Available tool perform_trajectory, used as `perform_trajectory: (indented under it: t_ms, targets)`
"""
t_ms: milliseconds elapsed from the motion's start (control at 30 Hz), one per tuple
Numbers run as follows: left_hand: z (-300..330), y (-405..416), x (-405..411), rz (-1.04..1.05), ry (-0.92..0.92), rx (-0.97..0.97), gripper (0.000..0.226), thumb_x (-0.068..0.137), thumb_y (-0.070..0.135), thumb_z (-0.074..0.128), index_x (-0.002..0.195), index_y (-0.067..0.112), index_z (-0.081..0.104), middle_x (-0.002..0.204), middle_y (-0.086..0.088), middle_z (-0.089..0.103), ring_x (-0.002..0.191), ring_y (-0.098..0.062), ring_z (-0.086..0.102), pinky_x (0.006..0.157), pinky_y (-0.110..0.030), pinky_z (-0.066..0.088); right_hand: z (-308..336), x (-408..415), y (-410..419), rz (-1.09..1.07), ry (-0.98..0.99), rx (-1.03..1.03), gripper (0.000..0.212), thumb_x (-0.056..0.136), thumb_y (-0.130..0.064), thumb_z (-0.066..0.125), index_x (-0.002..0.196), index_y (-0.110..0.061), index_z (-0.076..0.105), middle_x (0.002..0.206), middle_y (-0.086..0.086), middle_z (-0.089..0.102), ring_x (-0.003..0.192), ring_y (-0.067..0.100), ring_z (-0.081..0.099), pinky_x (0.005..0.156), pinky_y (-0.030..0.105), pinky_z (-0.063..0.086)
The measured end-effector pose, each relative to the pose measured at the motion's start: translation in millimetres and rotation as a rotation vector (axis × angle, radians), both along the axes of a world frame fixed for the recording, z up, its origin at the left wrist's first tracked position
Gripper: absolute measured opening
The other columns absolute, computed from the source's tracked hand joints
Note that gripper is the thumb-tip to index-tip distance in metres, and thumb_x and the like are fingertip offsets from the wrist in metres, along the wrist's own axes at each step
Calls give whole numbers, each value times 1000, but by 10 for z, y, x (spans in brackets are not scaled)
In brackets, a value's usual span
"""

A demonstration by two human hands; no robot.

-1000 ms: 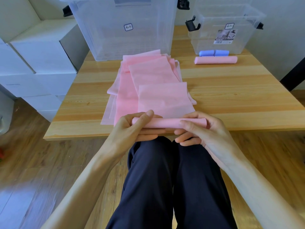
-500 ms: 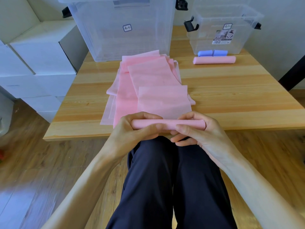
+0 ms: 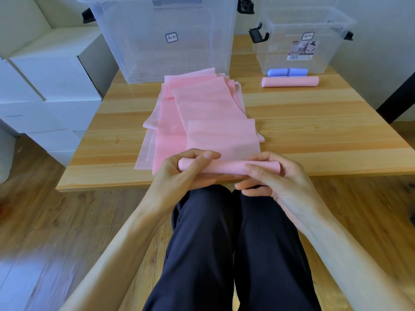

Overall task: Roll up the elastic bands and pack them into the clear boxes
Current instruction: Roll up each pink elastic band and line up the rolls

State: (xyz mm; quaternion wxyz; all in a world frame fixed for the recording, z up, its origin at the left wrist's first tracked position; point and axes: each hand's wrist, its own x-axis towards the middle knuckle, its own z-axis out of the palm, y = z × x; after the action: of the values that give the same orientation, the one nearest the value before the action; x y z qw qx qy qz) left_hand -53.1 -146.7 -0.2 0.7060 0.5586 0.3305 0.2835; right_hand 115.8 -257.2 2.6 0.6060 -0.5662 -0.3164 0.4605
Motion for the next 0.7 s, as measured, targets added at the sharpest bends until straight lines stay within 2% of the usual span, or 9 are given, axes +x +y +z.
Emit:
perform_trajectory:
  t_ms: [100,200,300,467,700]
  targets:
    - [-1,3,-6,-56,-46,-73,36,78,27,67,106,6,72,110,-10,74,107,-23,70,84,-23,58,-6,0,-14,-5,15,-2,29,78,-25,69,96,-2,65,87,18,75,78,32,75,63,28,59]
    - [-7,-7,8,-9,-32,-46,30,76,29,68,98,11,75,100,-3,76,101,-19,72,76,-18,57,-25,0,-21,-25,42,4,28,75,-22,72,95,-3,67,86,13,74,80,32,75,65,28,60]
    - [-18,-7,8,15,-11,11,28,77,34,67,94,13,76,94,1,76,97,-17,73,76,-20,58,-33,3,-17,-36,43,13,26,76,-18,72,96,-3,66,84,10,73,80,32,75,66,27,59]
    - [-4,3,-26,-119,-52,-45,27,75,21,70,102,16,76,107,-9,75,105,-22,71,80,-20,57,-9,47,-19,-17,66,11,23,79,-20,69,94,-3,65,86,13,73,83,33,74,66,27,59]
    - [0,4,7,38,14,25,29,78,33,68,100,15,74,91,-1,77,92,-16,74,71,-19,57,-17,-3,-3,-10,48,4,31,75,-22,72,98,-1,66,91,15,75,80,30,75,65,27,59]
